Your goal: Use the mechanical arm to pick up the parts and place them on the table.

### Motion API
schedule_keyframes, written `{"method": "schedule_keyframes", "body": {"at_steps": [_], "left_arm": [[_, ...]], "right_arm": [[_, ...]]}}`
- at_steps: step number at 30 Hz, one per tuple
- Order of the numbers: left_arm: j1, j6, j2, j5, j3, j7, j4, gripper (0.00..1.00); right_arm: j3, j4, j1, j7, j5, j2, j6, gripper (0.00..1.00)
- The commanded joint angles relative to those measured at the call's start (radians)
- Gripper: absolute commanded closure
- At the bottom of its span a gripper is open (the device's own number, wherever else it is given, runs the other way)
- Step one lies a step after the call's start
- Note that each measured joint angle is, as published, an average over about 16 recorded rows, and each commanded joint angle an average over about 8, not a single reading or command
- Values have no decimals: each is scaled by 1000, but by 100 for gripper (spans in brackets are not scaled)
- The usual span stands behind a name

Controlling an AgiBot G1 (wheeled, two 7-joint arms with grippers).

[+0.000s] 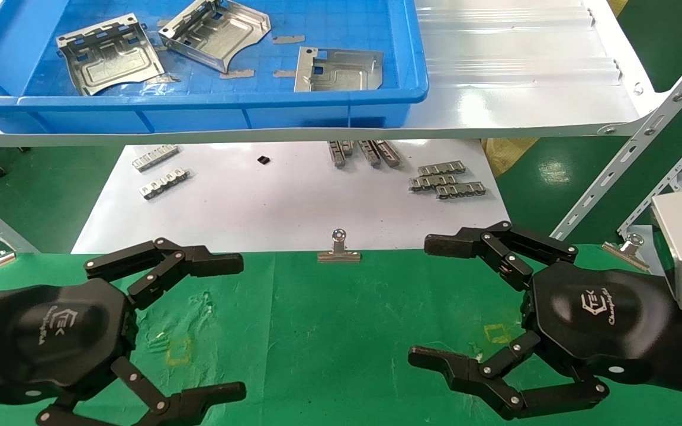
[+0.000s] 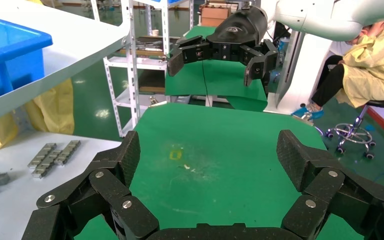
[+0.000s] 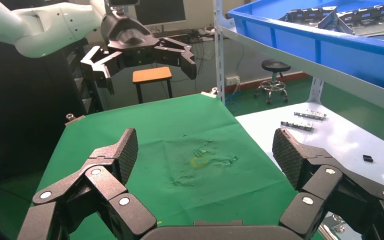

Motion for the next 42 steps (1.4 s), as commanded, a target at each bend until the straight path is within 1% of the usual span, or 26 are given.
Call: {"method": "schedule_keyframes", "body": {"at_steps": [1,8,9,16,17,42], "left_arm": [[0,0,0,0,0,0,0,0],[0,0,0,0,0,0,0,0],[0,0,0,0,0,0,0,0],[0,0,0,0,0,0,0,0],[0,0,0,0,0,0,0,0],[0,0,0,0,0,0,0,0]], "right_arm": [[0,0,0,0,0,0,0,0],[0,0,0,0,0,0,0,0],[0,0,0,0,0,0,0,6],[0,0,0,0,0,0,0,93],[0,0,0,0,0,0,0,100],[0,0,0,0,0,0,0,100]]}}
